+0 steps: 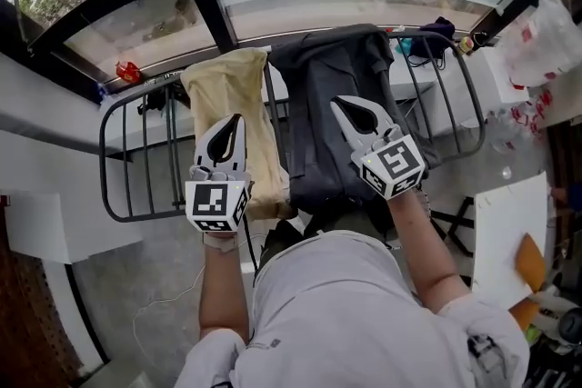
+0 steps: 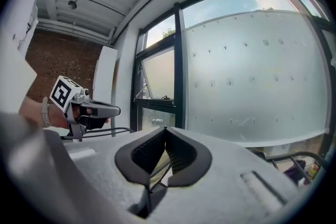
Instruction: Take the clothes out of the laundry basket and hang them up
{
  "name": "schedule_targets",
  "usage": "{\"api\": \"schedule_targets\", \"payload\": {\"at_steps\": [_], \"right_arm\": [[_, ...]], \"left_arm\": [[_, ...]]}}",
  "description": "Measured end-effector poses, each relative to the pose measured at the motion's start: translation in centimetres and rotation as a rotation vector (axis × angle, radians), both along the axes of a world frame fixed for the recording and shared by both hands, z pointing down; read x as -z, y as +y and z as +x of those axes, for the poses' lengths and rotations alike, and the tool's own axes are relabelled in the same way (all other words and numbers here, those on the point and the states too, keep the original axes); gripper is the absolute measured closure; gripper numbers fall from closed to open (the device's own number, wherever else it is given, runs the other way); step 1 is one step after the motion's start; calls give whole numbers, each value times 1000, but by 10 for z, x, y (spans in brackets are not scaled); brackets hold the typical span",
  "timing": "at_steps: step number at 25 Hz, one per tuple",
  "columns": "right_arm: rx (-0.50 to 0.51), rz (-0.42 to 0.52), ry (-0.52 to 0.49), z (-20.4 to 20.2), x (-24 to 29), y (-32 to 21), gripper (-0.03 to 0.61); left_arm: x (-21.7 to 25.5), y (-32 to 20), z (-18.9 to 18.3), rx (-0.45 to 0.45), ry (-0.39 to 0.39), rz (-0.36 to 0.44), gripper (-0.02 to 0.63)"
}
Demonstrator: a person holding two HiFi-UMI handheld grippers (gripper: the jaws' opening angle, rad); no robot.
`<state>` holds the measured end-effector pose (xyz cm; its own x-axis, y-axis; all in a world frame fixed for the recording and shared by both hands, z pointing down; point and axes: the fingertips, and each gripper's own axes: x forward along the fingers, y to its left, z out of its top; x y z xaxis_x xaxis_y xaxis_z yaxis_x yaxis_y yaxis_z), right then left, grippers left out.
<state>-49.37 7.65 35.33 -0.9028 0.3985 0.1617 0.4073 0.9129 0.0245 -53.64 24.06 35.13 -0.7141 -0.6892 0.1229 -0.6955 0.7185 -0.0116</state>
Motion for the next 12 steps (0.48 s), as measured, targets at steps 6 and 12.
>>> {"api": "schedule_targets", "payload": {"at_steps": [6,12], "right_arm": [[18,-8,-54,30,1,30,571],[66,16,-90,50,-5,54,571]], "left_arm": [[7,26,36,29,-55,31,612],[9,38,57,38,-111,-10,612]]}}
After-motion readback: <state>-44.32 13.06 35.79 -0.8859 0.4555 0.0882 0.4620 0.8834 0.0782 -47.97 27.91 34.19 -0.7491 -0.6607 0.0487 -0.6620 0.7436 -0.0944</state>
